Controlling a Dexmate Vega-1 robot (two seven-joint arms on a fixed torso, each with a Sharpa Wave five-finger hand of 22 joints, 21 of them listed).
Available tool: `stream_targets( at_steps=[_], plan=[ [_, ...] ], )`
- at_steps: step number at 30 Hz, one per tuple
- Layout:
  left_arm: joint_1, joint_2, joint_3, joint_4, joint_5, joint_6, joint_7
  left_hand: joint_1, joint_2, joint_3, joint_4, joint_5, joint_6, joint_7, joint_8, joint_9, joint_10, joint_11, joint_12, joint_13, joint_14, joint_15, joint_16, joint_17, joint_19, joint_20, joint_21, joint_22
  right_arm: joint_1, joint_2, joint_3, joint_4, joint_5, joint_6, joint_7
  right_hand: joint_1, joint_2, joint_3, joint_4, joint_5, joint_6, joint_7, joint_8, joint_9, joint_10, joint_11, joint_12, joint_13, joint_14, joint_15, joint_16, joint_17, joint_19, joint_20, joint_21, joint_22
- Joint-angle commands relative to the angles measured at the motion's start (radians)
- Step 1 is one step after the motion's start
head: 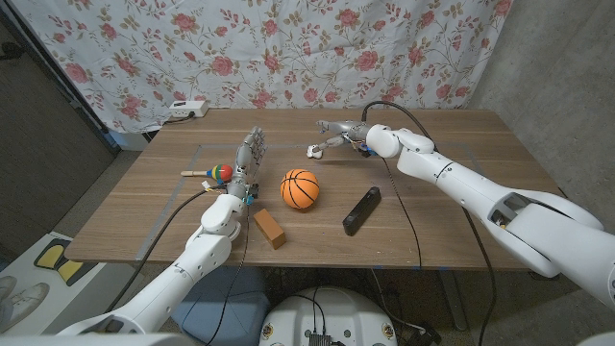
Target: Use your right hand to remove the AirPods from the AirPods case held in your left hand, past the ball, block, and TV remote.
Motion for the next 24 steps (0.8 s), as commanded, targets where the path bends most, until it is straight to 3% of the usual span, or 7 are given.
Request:
stream_targets(
  at_steps=[1, 16, 19, 24],
  plan=[
    [0.005, -0.001, -0.001, -0.007, 0.000, 0.000, 0.005, 0.008, -0.003, -0.002, -0.001, 0.001, -0.003, -0.002, -0.001, 0.003, 0.010, -0.001, -0.003, 0.005, 0.003, -0.002, 0.004, 0.006, 0.011, 0.003, 0.002, 0.006, 0.023, 0.022, -0.014, 0.044, -0.009, -0.013, 0.030, 0.010, 0.005, 0.009, -0.003, -0.002, -0.121, 0.006, 0.006, 0.001, -0.005, 0.001, 0.001, 0.006, -0.015, 0.005, 0.001, 0.001, -0.009, 0.005, 0.003, 0.003],
    [0.015, -0.001, -0.004, -0.018, 0.004, -0.002, 0.015, 0.008, -0.001, -0.002, 0.000, 0.001, -0.003, -0.003, -0.001, 0.003, 0.009, -0.004, -0.004, 0.006, 0.004, -0.001, 0.004, 0.006, 0.011, 0.002, 0.002, 0.006, 0.029, 0.035, -0.023, 0.067, -0.025, -0.011, 0.019, 0.005, 0.002, 0.010, -0.002, -0.003, -0.126, 0.003, 0.005, 0.002, 0.011, -0.004, 0.011, 0.019, -0.017, 0.011, 0.002, 0.001, -0.013, 0.009, 0.004, 0.003],
    [0.016, 0.000, -0.002, -0.020, 0.009, -0.001, 0.017, 0.008, -0.001, -0.002, 0.000, 0.001, -0.004, -0.003, -0.001, 0.003, 0.009, -0.003, -0.004, 0.006, 0.004, -0.002, 0.005, 0.006, 0.011, 0.003, 0.002, 0.006, 0.029, 0.039, -0.026, 0.072, -0.030, -0.009, 0.014, 0.001, 0.003, 0.010, 0.000, -0.003, -0.128, 0.001, 0.005, 0.002, 0.024, -0.007, 0.018, 0.026, 0.011, -0.006, 0.015, 0.002, -0.013, 0.009, 0.004, 0.003],
    [0.018, 0.002, 0.000, -0.026, 0.010, 0.005, 0.015, 0.009, -0.001, -0.002, 0.000, 0.001, -0.005, -0.002, -0.001, 0.003, 0.009, -0.002, -0.004, 0.006, 0.004, -0.002, 0.005, 0.006, 0.011, 0.002, 0.002, 0.006, 0.029, 0.043, -0.026, 0.084, -0.031, -0.002, 0.002, 0.002, 0.003, 0.012, -0.001, -0.003, -0.130, 0.007, 0.005, 0.002, 0.033, -0.007, 0.023, 0.033, 0.019, 0.001, 0.019, 0.004, -0.006, 0.018, 0.007, 0.003]
  ],
)
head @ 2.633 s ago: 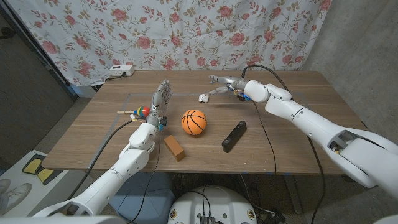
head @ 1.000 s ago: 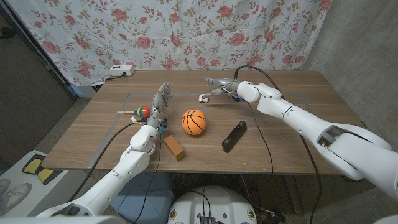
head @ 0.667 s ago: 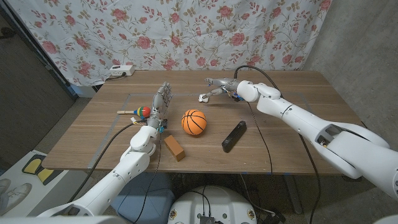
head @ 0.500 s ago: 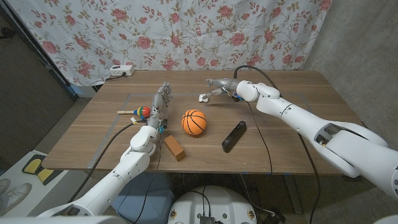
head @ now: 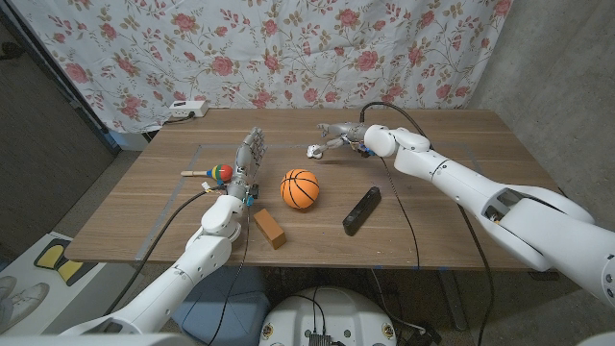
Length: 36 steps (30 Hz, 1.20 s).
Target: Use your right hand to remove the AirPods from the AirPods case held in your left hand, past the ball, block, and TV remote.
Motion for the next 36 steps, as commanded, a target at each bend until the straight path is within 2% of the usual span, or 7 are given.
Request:
stream_targets(
  at_steps=[1, 11, 20, 22, 25, 28, 36],
  plan=[
    [0.006, 0.000, 0.001, -0.009, 0.003, 0.005, 0.003, 0.009, -0.001, -0.002, 0.000, 0.001, -0.004, -0.002, -0.001, 0.003, 0.010, -0.001, -0.004, 0.006, 0.004, -0.001, 0.005, 0.006, 0.011, 0.002, 0.002, 0.006, 0.003, 0.012, -0.005, 0.028, -0.007, 0.013, -0.019, 0.003, 0.004, 0.006, -0.004, -0.003, -0.129, 0.004, 0.005, 0.002, 0.008, 0.000, 0.006, 0.010, 0.004, 0.009, 0.005, 0.004, 0.000, 0.012, 0.007, 0.003],
    [0.008, 0.001, 0.001, -0.013, 0.003, 0.007, 0.002, 0.009, 0.000, -0.003, 0.000, 0.001, -0.003, -0.003, -0.001, 0.003, 0.009, -0.001, -0.004, 0.006, 0.004, -0.002, 0.004, 0.006, 0.011, 0.003, 0.001, 0.006, -0.002, 0.012, -0.010, 0.023, -0.024, 0.001, -0.029, 0.042, 0.030, 0.035, -0.020, 0.003, -0.140, 0.001, 0.004, 0.002, -0.003, 0.004, 0.005, 0.024, -0.018, 0.027, -0.002, 0.005, -0.006, 0.021, 0.005, 0.003],
    [0.007, 0.003, 0.000, -0.015, 0.005, 0.009, 0.001, 0.009, 0.000, -0.003, 0.000, 0.001, -0.003, -0.002, -0.001, 0.003, 0.011, -0.001, -0.004, 0.006, 0.004, 0.000, 0.004, 0.006, 0.011, 0.003, 0.001, 0.006, 0.005, 0.019, -0.019, 0.038, -0.033, 0.003, -0.020, 0.081, 0.038, 0.060, -0.036, 0.012, -0.159, -0.018, 0.001, 0.003, -0.024, 0.006, 0.000, 0.041, -0.036, 0.037, -0.008, 0.005, -0.016, 0.024, 0.002, 0.003],
    [0.006, 0.004, 0.001, -0.015, 0.002, 0.012, -0.004, 0.009, 0.001, -0.003, 0.000, 0.001, -0.003, -0.002, -0.001, 0.003, 0.011, -0.001, -0.004, 0.006, 0.005, -0.001, 0.005, 0.006, 0.010, 0.004, 0.001, 0.006, 0.006, 0.021, -0.020, 0.042, -0.035, 0.004, -0.023, 0.100, 0.040, 0.072, -0.043, 0.015, -0.165, -0.053, 0.001, 0.003, -0.036, -0.010, -0.001, 0.051, -0.040, 0.031, -0.009, 0.005, -0.019, 0.024, 0.003, 0.003],
    [0.007, 0.005, 0.001, -0.017, 0.001, 0.013, -0.004, 0.010, 0.001, -0.003, 0.000, 0.001, -0.003, -0.001, -0.001, 0.003, 0.011, -0.003, -0.004, 0.006, 0.005, -0.001, 0.005, 0.006, 0.010, 0.003, 0.001, 0.006, 0.010, 0.025, -0.021, 0.052, -0.034, 0.008, -0.021, 0.114, 0.046, 0.082, -0.045, 0.020, -0.168, -0.058, 0.002, 0.003, -0.038, -0.016, 0.000, 0.057, -0.043, 0.025, -0.009, 0.005, -0.019, 0.024, 0.003, 0.003],
    [0.008, 0.006, 0.001, -0.018, 0.002, 0.014, -0.003, 0.010, 0.001, -0.003, 0.000, 0.001, -0.003, -0.002, -0.001, 0.003, 0.011, -0.002, -0.004, 0.006, 0.005, -0.001, 0.005, 0.006, 0.010, 0.003, 0.001, 0.006, 0.014, 0.029, -0.022, 0.063, -0.033, 0.016, -0.021, 0.144, 0.065, 0.109, -0.050, 0.046, -0.173, -0.052, 0.002, 0.003, -0.045, -0.011, 0.001, 0.068, -0.047, 0.025, -0.009, 0.008, -0.023, 0.024, 0.003, 0.003],
    [0.006, 0.008, 0.000, -0.015, 0.000, 0.013, -0.008, 0.010, 0.002, -0.003, 0.000, 0.001, -0.003, -0.002, -0.001, 0.003, 0.012, -0.001, -0.004, 0.006, 0.005, -0.001, 0.004, 0.006, 0.010, 0.004, 0.001, 0.006, 0.013, 0.037, -0.025, 0.079, -0.035, 0.022, -0.030, 0.177, 0.072, 0.143, -0.052, 0.090, -0.179, -0.052, 0.003, 0.004, -0.050, -0.015, 0.004, 0.083, -0.050, 0.024, -0.007, 0.012, -0.026, 0.022, 0.003, 0.002]
  ],
)
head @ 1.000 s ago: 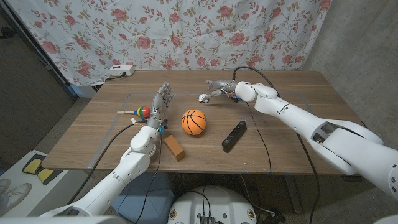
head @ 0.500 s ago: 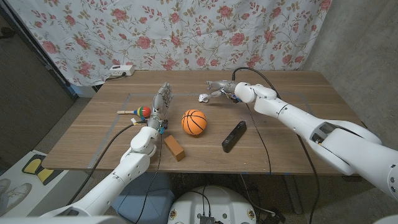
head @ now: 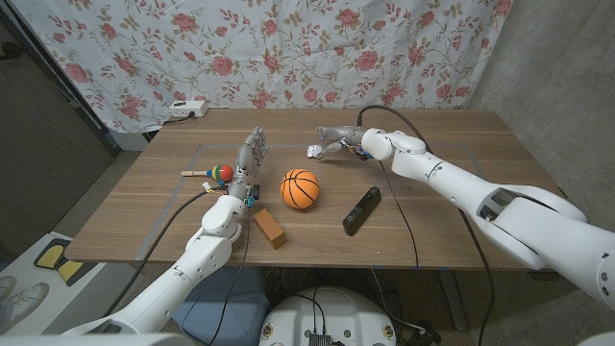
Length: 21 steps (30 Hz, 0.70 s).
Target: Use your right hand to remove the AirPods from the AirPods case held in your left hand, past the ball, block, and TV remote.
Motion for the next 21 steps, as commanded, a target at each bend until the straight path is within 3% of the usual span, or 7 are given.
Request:
stream_targets(
  at_steps=[1, 13, 21],
  plan=[
    [-0.001, 0.001, -0.001, 0.002, -0.008, 0.002, -0.009, 0.010, 0.002, -0.003, 0.000, 0.001, -0.003, -0.002, -0.001, 0.003, 0.012, -0.001, 0.000, 0.006, 0.004, -0.002, 0.004, 0.006, 0.010, 0.003, 0.001, 0.006, 0.005, 0.012, -0.006, 0.026, -0.004, 0.012, -0.004, 0.029, 0.001, 0.021, -0.005, 0.025, -0.179, 0.003, 0.003, 0.004, 0.000, 0.002, 0.007, 0.011, -0.006, 0.001, -0.002, 0.006, -0.010, 0.002, 0.003, 0.002],
    [-0.005, -0.001, 0.003, 0.011, -0.010, 0.000, -0.016, 0.010, 0.002, -0.004, 0.000, 0.001, -0.004, -0.001, -0.001, 0.003, 0.011, 0.000, -0.001, 0.006, 0.004, -0.001, 0.004, 0.006, 0.010, 0.003, 0.001, 0.006, 0.015, 0.024, -0.014, 0.051, -0.007, 0.019, 0.005, 0.059, -0.006, 0.054, -0.005, 0.079, -0.186, 0.005, 0.003, 0.004, -0.018, 0.005, 0.005, 0.029, -0.016, 0.007, -0.002, 0.011, -0.014, 0.003, 0.003, 0.002],
    [-0.006, -0.002, 0.003, 0.014, -0.011, 0.001, -0.014, 0.010, 0.002, -0.004, 0.000, 0.001, -0.004, -0.001, -0.001, 0.003, 0.012, 0.000, 0.000, 0.006, 0.003, 0.000, 0.004, 0.006, 0.009, 0.004, 0.001, 0.006, 0.017, 0.031, -0.016, 0.064, -0.013, 0.019, -0.001, 0.062, -0.013, 0.061, -0.002, 0.096, -0.192, 0.005, 0.002, 0.004, -0.024, 0.008, 0.004, 0.036, -0.018, 0.011, -0.002, 0.013, -0.017, 0.006, 0.003, 0.002]
  ],
)
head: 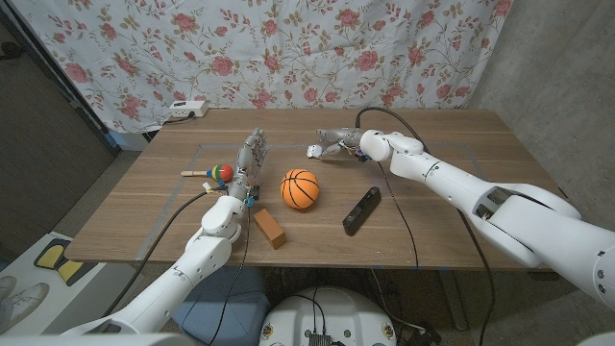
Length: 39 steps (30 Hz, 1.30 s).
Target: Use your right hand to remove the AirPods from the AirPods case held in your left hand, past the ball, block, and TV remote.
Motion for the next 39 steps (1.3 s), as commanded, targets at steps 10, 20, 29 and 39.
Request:
stream_targets(
  at_steps=[10, 20, 29, 39],
  plan=[
    [-0.010, -0.001, 0.007, 0.016, -0.009, 0.010, -0.011, 0.010, 0.003, -0.004, 0.001, 0.001, -0.004, 0.000, -0.002, 0.003, 0.016, 0.001, 0.002, 0.006, 0.004, 0.000, 0.004, 0.006, 0.009, 0.003, 0.001, 0.006, 0.010, 0.026, -0.007, 0.047, -0.009, 0.006, -0.010, 0.008, -0.012, 0.011, 0.004, 0.025, -0.193, 0.007, 0.003, 0.004, -0.002, -0.004, 0.002, 0.012, -0.012, 0.005, -0.001, 0.005, -0.006, 0.008, 0.003, 0.002],
    [-0.024, -0.003, 0.017, 0.030, -0.006, 0.015, -0.022, 0.011, 0.003, -0.005, 0.001, 0.001, -0.004, -0.004, -0.001, 0.003, 0.020, 0.001, 0.003, 0.007, 0.004, -0.002, 0.004, 0.006, 0.008, 0.003, 0.001, 0.006, 0.022, 0.048, -0.009, 0.102, -0.003, 0.019, -0.022, 0.001, -0.020, 0.014, 0.010, 0.043, -0.191, 0.004, 0.005, 0.004, 0.007, -0.014, 0.007, 0.020, -0.011, 0.000, 0.001, 0.008, -0.006, 0.011, 0.003, 0.002],
    [-0.033, -0.012, 0.019, 0.048, -0.016, 0.011, -0.032, 0.012, 0.005, -0.004, 0.000, 0.001, -0.006, -0.003, -0.002, 0.003, 0.041, -0.004, 0.010, 0.007, 0.005, -0.003, 0.004, 0.006, 0.009, 0.002, 0.001, 0.006, 0.026, 0.055, -0.012, 0.124, -0.008, 0.026, -0.034, -0.006, -0.026, 0.016, 0.015, 0.057, -0.205, 0.004, 0.000, 0.004, 0.016, -0.021, 0.012, 0.028, -0.007, -0.001, 0.004, 0.010, -0.006, 0.012, 0.004, 0.002],
    [-0.040, -0.015, 0.020, 0.060, -0.020, 0.008, -0.032, 0.012, 0.005, -0.005, 0.000, 0.001, -0.008, 0.001, -0.002, 0.003, 0.045, -0.005, 0.011, 0.007, 0.004, -0.003, 0.004, 0.006, 0.009, 0.001, 0.001, 0.006, 0.040, 0.077, -0.013, 0.171, -0.003, 0.039, -0.040, -0.028, -0.031, 0.014, 0.027, 0.071, -0.207, 0.005, 0.002, 0.004, 0.025, -0.022, 0.016, 0.037, -0.005, -0.002, 0.008, 0.013, -0.005, 0.008, 0.005, 0.002]
  ],
)
